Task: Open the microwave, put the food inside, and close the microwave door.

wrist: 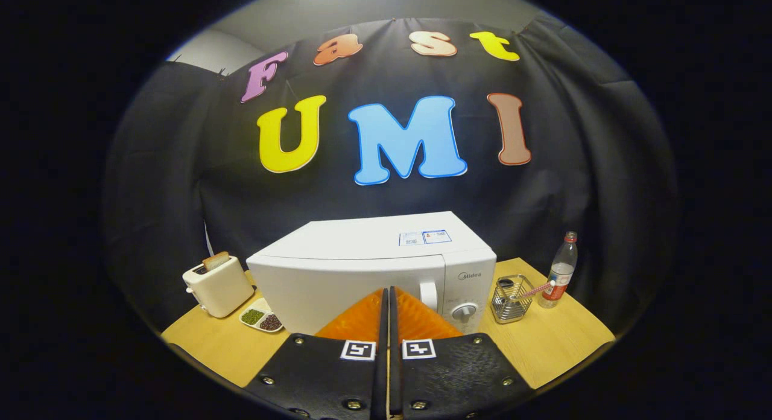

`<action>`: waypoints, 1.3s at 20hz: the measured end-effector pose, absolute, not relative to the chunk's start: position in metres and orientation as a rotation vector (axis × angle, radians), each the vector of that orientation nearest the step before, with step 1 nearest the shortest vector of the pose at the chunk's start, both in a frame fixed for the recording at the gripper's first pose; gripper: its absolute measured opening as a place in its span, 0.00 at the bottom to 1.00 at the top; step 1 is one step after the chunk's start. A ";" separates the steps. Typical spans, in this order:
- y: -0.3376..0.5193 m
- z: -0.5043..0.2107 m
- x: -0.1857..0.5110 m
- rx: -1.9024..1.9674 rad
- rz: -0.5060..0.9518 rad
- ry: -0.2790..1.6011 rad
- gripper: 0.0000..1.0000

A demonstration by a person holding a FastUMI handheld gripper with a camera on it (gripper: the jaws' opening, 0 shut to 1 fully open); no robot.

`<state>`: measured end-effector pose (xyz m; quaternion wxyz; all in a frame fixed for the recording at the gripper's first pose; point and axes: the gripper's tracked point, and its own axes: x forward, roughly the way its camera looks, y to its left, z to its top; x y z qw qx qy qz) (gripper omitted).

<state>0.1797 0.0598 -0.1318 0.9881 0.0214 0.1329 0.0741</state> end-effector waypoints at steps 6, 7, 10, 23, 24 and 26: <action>0.060 -0.099 0.120 0.021 0.146 0.205 0.02; 0.061 -0.095 0.111 0.013 0.147 0.195 0.02; 0.059 -0.084 0.084 -0.020 0.135 0.164 0.02; 0.085 -0.063 0.037 -0.042 0.134 0.072 0.97; 0.087 -0.060 0.035 -0.046 0.140 0.064 0.97; 0.091 -0.058 0.034 -0.051 0.147 0.057 0.97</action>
